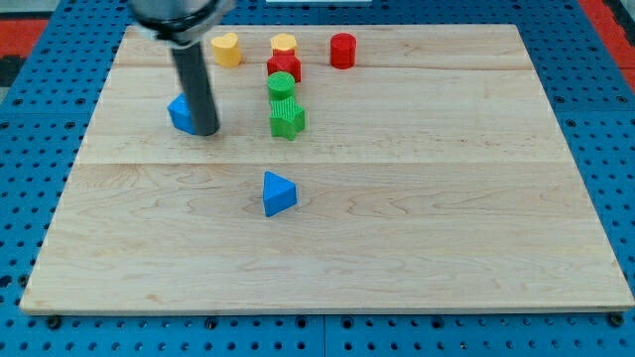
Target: Place the cube parallel to the red star
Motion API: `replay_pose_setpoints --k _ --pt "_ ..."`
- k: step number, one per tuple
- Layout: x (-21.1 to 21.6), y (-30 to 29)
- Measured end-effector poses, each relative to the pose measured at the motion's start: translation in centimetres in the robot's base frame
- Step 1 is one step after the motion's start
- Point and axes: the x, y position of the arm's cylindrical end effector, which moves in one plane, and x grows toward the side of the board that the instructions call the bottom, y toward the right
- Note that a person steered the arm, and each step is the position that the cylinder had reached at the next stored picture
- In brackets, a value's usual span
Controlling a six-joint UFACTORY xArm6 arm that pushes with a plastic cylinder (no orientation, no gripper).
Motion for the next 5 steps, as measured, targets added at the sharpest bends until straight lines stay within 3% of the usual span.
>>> replay_pose_setpoints --k 3,5 --pt "-6.6 -1.1" --pt "-13.4 -8.5"
